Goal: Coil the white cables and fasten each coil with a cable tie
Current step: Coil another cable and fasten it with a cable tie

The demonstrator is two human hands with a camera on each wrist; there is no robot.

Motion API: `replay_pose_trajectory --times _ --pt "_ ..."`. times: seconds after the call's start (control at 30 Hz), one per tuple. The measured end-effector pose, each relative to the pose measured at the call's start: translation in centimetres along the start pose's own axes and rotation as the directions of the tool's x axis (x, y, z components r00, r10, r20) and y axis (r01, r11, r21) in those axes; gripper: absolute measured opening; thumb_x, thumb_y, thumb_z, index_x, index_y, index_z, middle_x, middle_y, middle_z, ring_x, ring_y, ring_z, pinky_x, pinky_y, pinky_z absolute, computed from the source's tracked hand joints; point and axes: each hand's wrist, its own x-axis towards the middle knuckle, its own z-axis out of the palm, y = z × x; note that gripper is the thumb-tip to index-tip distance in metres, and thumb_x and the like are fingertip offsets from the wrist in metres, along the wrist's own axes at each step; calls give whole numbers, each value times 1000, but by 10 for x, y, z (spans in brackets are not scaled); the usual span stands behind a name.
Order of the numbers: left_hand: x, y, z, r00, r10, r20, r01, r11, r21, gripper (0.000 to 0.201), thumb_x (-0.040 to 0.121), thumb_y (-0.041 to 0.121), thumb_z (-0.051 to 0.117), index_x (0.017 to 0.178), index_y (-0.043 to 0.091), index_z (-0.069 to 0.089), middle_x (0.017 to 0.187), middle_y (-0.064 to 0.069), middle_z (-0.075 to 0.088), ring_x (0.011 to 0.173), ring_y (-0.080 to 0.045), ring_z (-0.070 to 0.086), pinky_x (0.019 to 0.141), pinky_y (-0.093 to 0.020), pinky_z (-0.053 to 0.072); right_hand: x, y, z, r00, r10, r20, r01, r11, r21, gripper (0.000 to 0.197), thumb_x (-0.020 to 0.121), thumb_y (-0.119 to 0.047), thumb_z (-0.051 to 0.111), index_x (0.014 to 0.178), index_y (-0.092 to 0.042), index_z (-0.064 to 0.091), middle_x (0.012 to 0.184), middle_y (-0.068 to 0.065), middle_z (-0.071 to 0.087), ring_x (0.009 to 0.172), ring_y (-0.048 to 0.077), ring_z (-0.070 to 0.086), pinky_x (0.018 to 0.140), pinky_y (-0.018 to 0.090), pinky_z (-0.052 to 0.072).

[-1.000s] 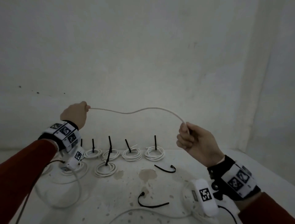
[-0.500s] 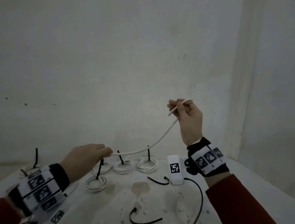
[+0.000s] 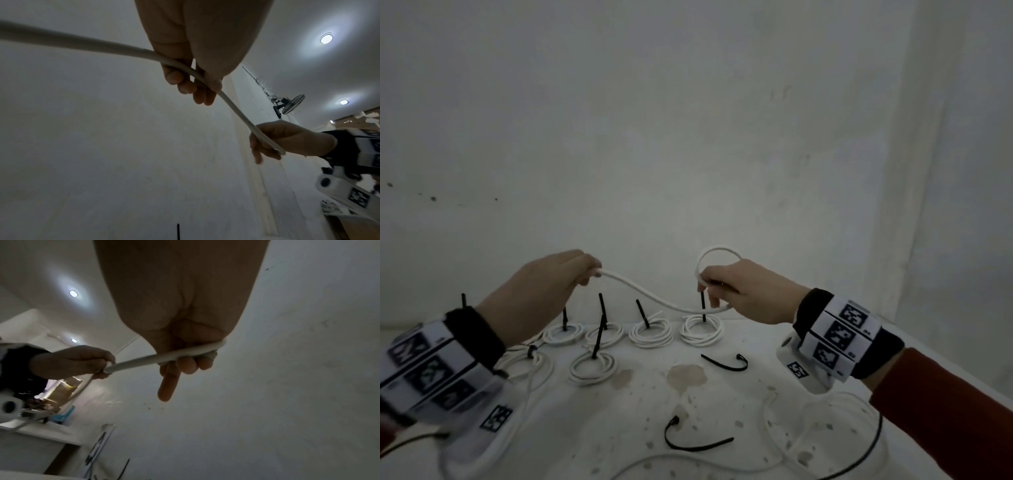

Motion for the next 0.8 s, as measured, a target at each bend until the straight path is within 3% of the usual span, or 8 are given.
replay_pose_trajectory --times 0.1,0.2,0.3,0.4,0.5,0.57,0.63,0.8 --pt "7 0 -3 999 -16 -50 17 1000 14 31 87 20 31 100 12 58 73 0 51 59 -20 51 51 -33 44 -4 -14 2 999 -28 32 29 999 -34 29 103 -31 36 94 -15 58 73 -2 60 65 10 53 67 25 40" --pt "15 -1 -8 996 -50 -72 51 999 16 40 88 24 28 98 5 62 71 1 46 58 -24 48 51 -37 45 -7 -24 6 999 -53 -2 52 995 -86 55 94 -54 25 89 -8 56 65 -2 51 60 11 47 61 30 35" --pt "18 -9 -9 997 -58 -46 58 998 2 40 90 26 28 99 6 61 70 1 47 57 -23 47 51 -40 44 -8 -31 9 995 -90 -36 90 996 -21 44 98 -44 36 83 -9 58 55 -7 44 56 7 46 55 20 30" --pt "21 -13 -9 996 -74 -55 73 997 -22 36 91 23 30 98 6 61 69 -1 49 59 -23 47 54 -41 45 -10 -34 9 994 -106 -39 113 939 324 37 100 -34 44 78 -15 67 51 -7 41 47 10 36 52 18 31" --pt "26 -14 -10 992 -107 -71 102 993 -66 35 93 24 33 99 8 63 71 -4 53 63 -25 51 61 -38 45 -11 -39 5 993 -77 -89 118 639 760 37 97 -30 41 74 -8 60 48 -9 33 44 9 25 46 20 23" --pt "27 -10 -10 992 -102 -77 94 990 -106 31 94 20 36 100 8 64 70 2 52 65 -19 49 64 -26 40 -11 -42 -2 987 -36 -155 157 375 914 37 97 -29 35 76 -6 55 45 -11 28 42 7 20 46 23 15" --pt "27 -2 -9 990 -98 -96 83 985 -151 28 94 13 40 104 7 65 71 13 49 67 -11 44 64 -13 35 -11 -45 -11 977 0 -211 210 118 971 37 99 -31 32 78 -8 52 45 -12 21 41 8 15 46 24 14" --pt "24 11 6 974 -133 -185 97 977 -190 36 91 1 43 123 3 58 69 -4 52 69 -3 42 68 -10 37 -7 -43 -27 918 -8 -396 360 -403 842 32 96 -24 34 84 -8 59 51 -4 18 43 12 18 50 23 27"
